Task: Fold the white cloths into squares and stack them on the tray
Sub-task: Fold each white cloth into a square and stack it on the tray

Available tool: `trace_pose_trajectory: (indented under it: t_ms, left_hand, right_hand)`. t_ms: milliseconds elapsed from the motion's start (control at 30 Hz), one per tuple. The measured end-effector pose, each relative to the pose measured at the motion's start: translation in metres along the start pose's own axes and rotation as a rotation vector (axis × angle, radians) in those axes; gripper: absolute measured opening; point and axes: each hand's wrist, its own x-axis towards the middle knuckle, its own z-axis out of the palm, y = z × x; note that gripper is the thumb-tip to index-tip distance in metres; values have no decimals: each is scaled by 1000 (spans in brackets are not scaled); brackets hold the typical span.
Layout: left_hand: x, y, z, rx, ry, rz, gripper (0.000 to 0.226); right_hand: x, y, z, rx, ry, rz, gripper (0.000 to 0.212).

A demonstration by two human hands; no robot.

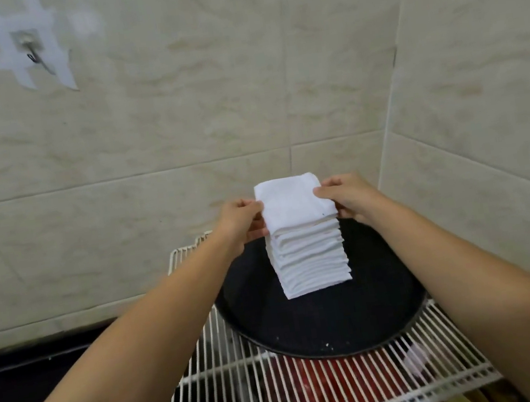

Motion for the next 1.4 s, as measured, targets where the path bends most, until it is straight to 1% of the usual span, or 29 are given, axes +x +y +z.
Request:
trace_pose_trajectory:
  t_ms: [167,267,333,367,433,500,600,700,800,900,967,1067,1167,1267,1400]
  left_hand:
    - [-10,-9,1,3,0,-5,20]
    - [-13,-11,3,-1,11,-13,19]
    - [-17,-10,1,20,2,-20,16]
    - [-19,-9,-3,46,2,-20,18]
    - [-26,-5,-14,111,22,-4,21]
    - [-37,-2,-31,149,44,16,19]
    - [-65,3,-65,179,58,68,16]
    - [-105,4,-114,284,83,165,15]
    - [-158,-3,-181,481,151,235,14]
    - [-227,-22,-263,627,286,223,11]
    - [-282,-39,-322,770,389,191,14]
    - [-372,-68,-409,990,539,87,20]
    - [-462,-98,-481,1104,644,-59,22]
    - [-548,-128,-538,1158,750,-220,22]
    - [-658,-168,-590,1148,926,-418,27]
  right_hand:
    - [-4,11,-1,2,-20,9,16]
    - [-8,13,-5,-12,-15,9,12]
    - [-10,9,-5,-22,17,-4,7]
    - [-11,6,-6,-51,59,-24,10]
    - [-15,-4,-4,-151,183,-106,19]
    - [-22,-18,3,-241,280,-224,26]
    - [-44,-40,34,-379,294,-414,26]
    - [-76,-55,98,-515,184,-600,21]
    - [-119,-53,184,-639,-7,-725,21]
    - [-170,-36,280,-728,-175,-788,24]
    - [-213,-23,347,-748,-278,-822,25]
    - [-289,-4,443,-805,-433,-953,27]
    - [-367,15,523,-869,-561,-1094,31]
    - [-438,31,592,-902,-696,-1210,31]
    - [-524,48,671,-875,-857,-1363,30]
